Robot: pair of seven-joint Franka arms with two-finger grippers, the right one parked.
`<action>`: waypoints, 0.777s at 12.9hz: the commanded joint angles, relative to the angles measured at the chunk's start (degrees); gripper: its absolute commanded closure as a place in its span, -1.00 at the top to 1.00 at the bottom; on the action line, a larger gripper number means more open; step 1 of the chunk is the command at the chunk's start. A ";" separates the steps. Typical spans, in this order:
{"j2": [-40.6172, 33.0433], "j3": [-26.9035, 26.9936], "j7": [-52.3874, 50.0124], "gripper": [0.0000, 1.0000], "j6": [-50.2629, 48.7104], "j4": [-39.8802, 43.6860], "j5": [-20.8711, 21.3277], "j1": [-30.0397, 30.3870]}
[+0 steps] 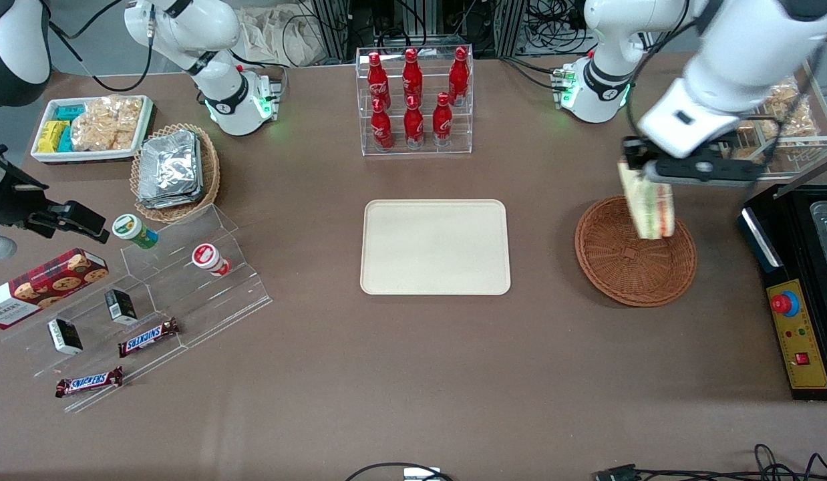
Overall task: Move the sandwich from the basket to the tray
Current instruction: 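Lift the sandwich out of the basket with the left gripper, then carry the sandwich over the cream tray and lower it onto it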
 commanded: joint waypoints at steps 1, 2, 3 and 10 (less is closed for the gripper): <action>10.21 -9.58 -9.81 -1.00 -3.90 11.75 0.68 -0.10; 12.14 -12.22 -13.10 -1.00 -3.72 12.03 0.67 -0.11; 13.03 -13.81 -14.08 -1.00 -2.50 11.42 1.54 -0.28; 18.48 -14.00 -18.14 -1.00 22.61 -7.71 7.87 -3.09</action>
